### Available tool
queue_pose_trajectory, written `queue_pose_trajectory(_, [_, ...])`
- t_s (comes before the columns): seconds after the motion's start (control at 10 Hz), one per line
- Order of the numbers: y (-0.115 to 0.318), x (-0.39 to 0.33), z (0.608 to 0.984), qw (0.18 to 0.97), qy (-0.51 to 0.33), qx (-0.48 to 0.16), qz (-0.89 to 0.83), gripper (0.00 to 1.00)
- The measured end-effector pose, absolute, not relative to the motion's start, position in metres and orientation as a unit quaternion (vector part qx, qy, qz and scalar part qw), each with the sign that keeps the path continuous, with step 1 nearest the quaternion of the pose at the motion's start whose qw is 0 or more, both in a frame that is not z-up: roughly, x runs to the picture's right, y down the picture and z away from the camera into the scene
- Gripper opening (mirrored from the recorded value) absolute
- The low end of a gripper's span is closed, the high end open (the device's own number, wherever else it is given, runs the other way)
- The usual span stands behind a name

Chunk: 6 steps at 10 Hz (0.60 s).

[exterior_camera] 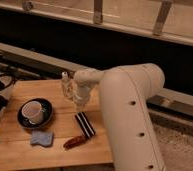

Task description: Push the eraser across the table

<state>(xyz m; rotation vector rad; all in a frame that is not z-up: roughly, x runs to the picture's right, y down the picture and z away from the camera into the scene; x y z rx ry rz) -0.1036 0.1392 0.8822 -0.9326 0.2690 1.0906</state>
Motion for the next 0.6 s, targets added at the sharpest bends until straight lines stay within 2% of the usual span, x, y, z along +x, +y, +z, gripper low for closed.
queue_pose_trajectory(0.6, [0.1464,-0.1008,0.8757,0.747,0.127,-0.425,0.495,0.0])
